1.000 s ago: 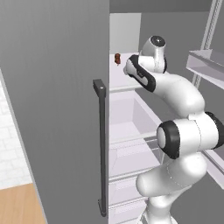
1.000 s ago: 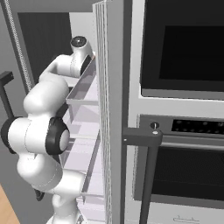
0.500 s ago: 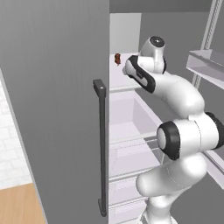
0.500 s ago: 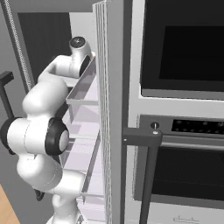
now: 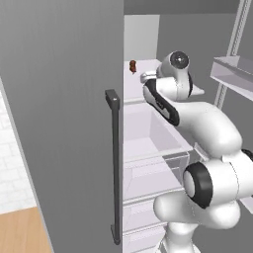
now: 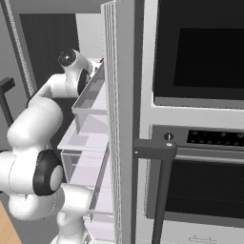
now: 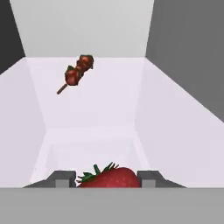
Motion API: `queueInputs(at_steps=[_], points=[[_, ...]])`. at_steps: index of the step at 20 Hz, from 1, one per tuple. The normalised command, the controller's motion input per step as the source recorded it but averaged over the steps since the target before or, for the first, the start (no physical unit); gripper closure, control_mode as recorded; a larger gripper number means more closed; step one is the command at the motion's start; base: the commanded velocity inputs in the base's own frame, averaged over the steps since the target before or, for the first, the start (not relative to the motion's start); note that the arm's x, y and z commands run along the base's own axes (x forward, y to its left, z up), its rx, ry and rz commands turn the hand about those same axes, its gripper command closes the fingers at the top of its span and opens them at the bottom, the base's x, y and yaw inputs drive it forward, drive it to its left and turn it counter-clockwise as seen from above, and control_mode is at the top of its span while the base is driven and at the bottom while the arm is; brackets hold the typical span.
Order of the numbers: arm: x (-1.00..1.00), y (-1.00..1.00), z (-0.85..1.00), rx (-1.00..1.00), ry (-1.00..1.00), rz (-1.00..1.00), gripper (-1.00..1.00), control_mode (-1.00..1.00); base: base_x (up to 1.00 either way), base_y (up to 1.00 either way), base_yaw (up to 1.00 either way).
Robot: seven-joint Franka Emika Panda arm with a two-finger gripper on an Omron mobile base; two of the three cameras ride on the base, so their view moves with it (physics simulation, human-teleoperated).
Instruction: Take the strawberry from the fridge and place it on top of the pancake, located on the dining counter.
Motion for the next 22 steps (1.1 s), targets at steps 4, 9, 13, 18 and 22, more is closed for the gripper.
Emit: queueInputs(at_steps=[4, 9, 13, 18, 22], points=[[-1.00, 0.00, 0.09, 0.23, 0.00, -0.18, 1.00, -1.00, 0.00, 0.00, 0.00], [-1.00, 0.01, 0.15, 0.08, 0.01, -0.10, 1.00, -1.00, 0.00, 0.00, 0.00], [-0.97, 0.16, 0.03, 0.00, 0.25, 0.00, 1.00, -1.00, 0.00, 0.00, 0.00], [-0.72, 0.08, -0.10, 0.00, 0.34, 0.00, 1.00, -1.00, 0.00, 0.00, 0.00], [-0.86, 0.00, -0.57, 0.00, 0.23, 0.01, 1.00, -1.00, 0.00, 0.00, 0.00]])
